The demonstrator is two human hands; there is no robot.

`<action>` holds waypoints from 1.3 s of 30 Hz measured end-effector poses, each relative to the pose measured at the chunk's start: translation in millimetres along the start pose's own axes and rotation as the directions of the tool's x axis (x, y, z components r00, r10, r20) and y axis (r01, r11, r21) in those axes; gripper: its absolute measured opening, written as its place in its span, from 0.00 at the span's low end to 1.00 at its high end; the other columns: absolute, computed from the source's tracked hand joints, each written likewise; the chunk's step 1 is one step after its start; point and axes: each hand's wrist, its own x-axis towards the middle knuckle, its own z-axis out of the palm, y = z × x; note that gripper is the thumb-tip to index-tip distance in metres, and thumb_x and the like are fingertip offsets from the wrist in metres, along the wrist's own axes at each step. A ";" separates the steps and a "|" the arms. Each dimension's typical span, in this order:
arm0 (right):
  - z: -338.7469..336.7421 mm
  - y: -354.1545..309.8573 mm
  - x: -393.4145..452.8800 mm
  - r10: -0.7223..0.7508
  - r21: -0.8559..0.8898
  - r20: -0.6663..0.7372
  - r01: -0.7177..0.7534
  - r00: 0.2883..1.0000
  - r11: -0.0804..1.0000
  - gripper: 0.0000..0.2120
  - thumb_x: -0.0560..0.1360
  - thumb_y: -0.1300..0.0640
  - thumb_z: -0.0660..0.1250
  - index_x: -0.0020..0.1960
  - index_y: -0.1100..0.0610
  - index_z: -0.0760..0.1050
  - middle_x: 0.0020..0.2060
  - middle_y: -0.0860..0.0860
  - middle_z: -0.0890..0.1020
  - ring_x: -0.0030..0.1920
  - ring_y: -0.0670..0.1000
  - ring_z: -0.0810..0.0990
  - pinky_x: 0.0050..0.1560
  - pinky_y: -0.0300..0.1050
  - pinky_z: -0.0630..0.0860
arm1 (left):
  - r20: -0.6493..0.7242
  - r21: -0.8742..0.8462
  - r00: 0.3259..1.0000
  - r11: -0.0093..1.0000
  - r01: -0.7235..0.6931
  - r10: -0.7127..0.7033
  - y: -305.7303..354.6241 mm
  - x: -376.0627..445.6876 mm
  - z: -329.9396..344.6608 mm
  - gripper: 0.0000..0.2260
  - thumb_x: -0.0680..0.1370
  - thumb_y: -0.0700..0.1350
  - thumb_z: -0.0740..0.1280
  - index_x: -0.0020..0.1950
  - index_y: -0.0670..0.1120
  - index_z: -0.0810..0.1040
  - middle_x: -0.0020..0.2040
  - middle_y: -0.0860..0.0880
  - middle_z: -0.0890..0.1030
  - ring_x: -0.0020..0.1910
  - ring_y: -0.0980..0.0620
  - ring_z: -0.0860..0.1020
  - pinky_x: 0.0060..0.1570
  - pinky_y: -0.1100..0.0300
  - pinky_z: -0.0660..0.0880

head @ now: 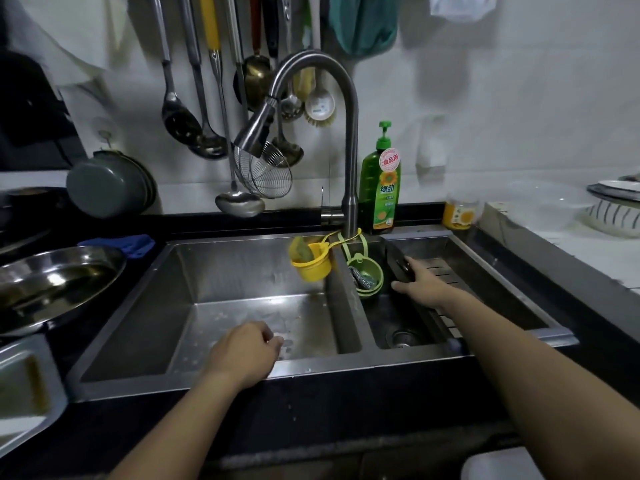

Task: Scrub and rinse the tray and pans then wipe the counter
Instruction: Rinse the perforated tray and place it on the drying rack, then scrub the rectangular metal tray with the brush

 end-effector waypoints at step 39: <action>428.2 -311.4 -229.7 -0.382 -0.534 0.597 0.704 0.706 0.468 0.09 0.73 0.59 0.68 0.53 0.57 0.81 0.52 0.55 0.83 0.52 0.57 0.82 0.54 0.48 0.80 | 0.149 -0.728 0.666 0.374 0.574 -0.731 -300.2 -229.2 -206.5 0.09 0.83 0.43 0.67 0.54 0.36 0.75 0.41 0.39 0.78 0.25 0.46 0.77 0.24 0.58 0.75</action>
